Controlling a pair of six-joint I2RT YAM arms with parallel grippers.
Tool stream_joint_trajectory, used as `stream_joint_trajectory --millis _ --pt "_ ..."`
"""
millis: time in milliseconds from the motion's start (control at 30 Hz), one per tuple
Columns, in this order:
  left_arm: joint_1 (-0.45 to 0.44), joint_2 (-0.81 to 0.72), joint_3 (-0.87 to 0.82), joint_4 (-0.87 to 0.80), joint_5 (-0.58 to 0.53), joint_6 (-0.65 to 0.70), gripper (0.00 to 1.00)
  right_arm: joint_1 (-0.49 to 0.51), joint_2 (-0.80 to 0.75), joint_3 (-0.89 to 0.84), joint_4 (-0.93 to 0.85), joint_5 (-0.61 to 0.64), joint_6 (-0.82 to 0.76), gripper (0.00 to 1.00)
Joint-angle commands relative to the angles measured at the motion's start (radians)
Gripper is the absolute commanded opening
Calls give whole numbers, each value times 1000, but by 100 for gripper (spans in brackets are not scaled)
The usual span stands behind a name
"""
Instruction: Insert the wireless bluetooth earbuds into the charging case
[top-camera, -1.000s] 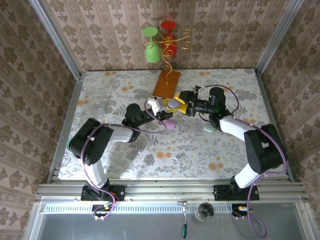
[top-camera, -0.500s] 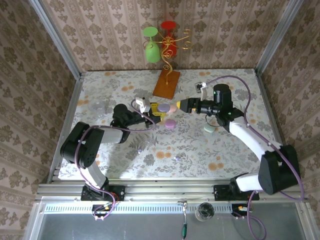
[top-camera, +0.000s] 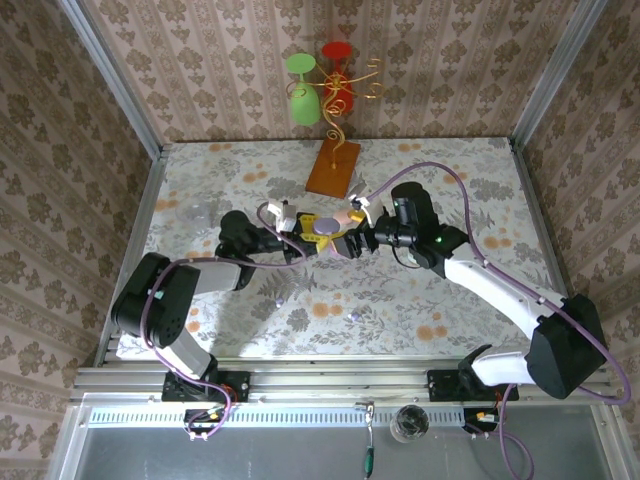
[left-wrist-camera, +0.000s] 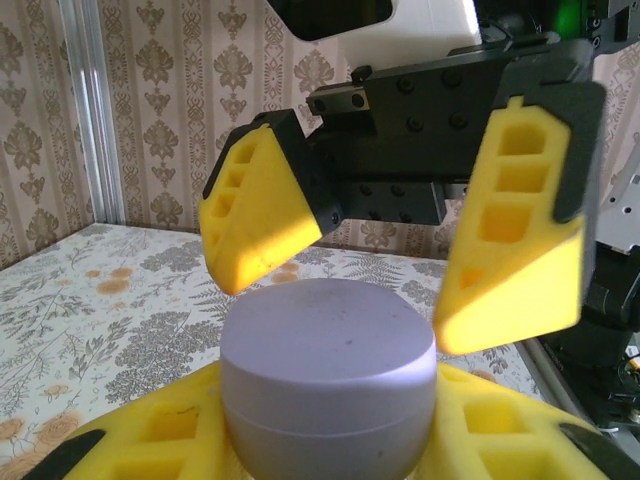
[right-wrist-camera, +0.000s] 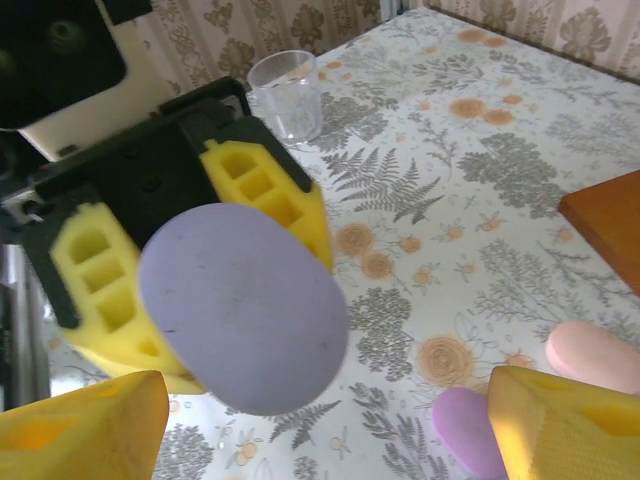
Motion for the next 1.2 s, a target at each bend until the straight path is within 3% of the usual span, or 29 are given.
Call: stream_joint_trajectory --millis 0,233,800,1167 --pt "1 -27 -19 28 -10 -17 27 10 15 40 -15 80 -38 83" --pt "2 -37 -33 27 18 62 28 10 11 37 51 102 76 81" --pt "1 -29 -40 28 99 131 28 -7 20 44 79 136 124 80" --pt "45 -28 -41 27 85 127 28 -16 -25 20 93 74 114 82"
